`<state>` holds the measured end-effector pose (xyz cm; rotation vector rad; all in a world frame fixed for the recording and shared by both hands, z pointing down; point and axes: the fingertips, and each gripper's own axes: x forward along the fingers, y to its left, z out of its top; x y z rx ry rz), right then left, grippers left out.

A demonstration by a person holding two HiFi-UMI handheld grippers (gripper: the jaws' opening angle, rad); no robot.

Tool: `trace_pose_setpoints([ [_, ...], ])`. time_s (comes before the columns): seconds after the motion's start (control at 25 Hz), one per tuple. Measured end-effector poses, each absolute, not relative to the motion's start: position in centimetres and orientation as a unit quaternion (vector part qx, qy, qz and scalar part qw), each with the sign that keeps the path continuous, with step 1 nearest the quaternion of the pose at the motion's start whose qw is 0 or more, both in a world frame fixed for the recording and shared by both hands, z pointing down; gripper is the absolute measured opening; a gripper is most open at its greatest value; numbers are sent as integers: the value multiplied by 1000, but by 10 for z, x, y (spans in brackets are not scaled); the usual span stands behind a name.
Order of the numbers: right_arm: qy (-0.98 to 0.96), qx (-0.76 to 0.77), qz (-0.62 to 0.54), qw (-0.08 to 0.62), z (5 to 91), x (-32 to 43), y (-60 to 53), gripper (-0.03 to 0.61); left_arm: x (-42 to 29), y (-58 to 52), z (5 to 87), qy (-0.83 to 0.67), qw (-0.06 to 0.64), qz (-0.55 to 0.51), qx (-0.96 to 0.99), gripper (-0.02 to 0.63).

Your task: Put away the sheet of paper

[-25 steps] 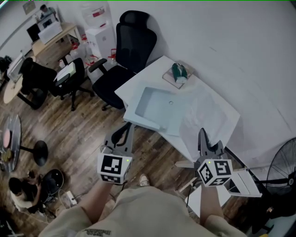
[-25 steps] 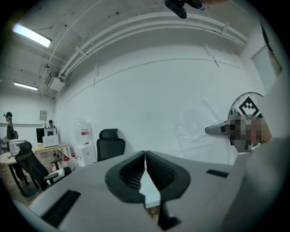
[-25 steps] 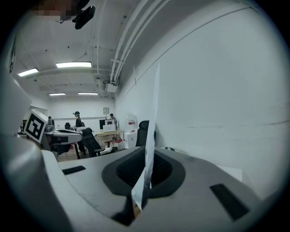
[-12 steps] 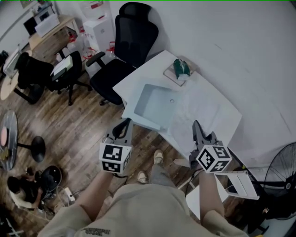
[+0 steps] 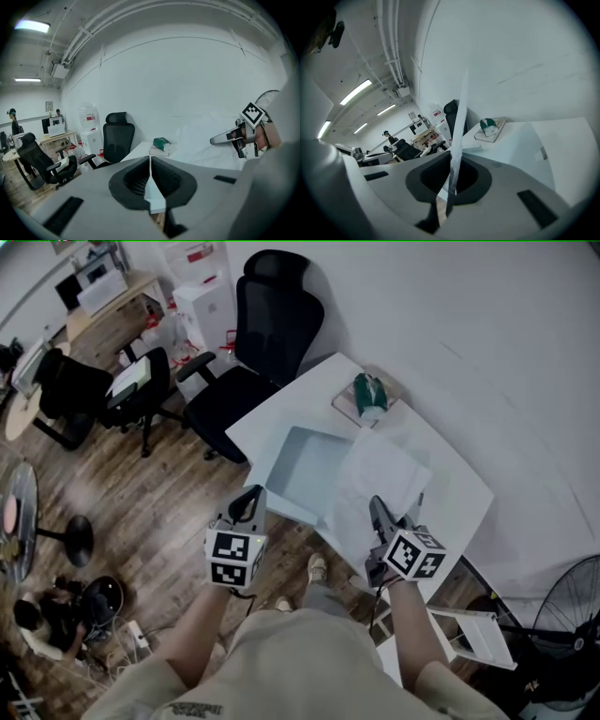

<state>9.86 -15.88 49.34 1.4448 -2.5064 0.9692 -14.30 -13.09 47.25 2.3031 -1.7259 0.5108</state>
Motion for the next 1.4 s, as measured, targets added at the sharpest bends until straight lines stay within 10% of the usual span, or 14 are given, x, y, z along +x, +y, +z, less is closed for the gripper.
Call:
trace_pose_setpoints([
  [1.4, -758, 399, 487, 172, 700, 113, -295, 23, -149, -219, 636, -606, 219, 321, 694, 28],
])
